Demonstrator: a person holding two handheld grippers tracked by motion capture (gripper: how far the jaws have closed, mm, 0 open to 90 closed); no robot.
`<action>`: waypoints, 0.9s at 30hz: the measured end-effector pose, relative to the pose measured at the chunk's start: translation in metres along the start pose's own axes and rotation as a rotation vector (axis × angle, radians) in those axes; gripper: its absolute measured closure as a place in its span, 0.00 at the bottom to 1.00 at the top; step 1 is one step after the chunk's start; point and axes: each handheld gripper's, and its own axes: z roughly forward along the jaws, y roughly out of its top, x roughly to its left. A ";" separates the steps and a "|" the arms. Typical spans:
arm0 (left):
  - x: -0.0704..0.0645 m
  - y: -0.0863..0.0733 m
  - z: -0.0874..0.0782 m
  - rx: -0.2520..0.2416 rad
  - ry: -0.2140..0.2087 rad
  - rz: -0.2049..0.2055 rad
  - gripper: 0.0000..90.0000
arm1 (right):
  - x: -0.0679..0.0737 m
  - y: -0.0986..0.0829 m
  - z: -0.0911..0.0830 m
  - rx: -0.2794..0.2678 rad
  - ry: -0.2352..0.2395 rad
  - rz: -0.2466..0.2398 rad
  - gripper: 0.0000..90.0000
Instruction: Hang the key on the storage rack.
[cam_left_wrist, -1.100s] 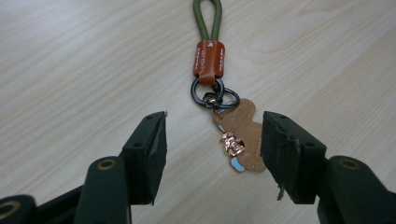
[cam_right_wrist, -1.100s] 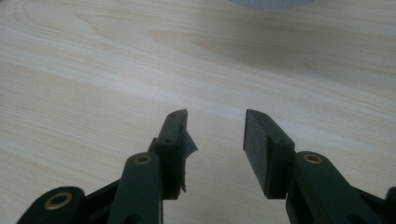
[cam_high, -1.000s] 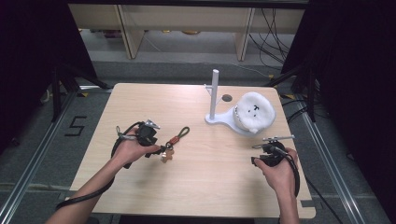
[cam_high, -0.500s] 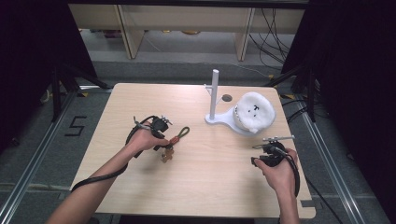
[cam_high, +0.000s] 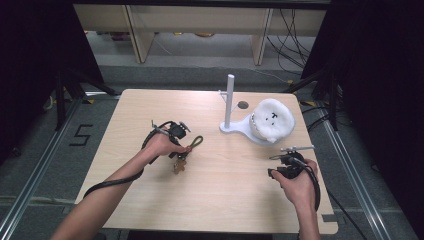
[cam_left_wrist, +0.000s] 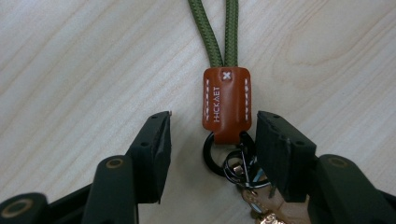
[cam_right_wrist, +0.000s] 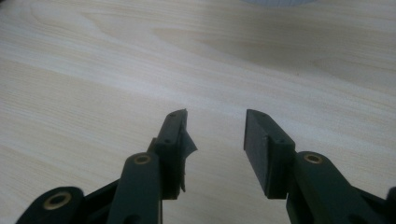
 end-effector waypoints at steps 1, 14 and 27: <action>0.000 0.001 0.000 -0.001 0.000 0.001 0.51 | 0.000 0.000 0.000 -0.001 0.000 -0.001 0.67; -0.003 0.014 0.005 0.043 -0.001 0.014 0.51 | 0.000 0.000 0.001 -0.001 0.006 0.000 0.66; -0.001 0.019 0.006 0.060 0.000 -0.027 0.67 | 0.001 -0.001 0.002 0.000 0.011 -0.001 0.66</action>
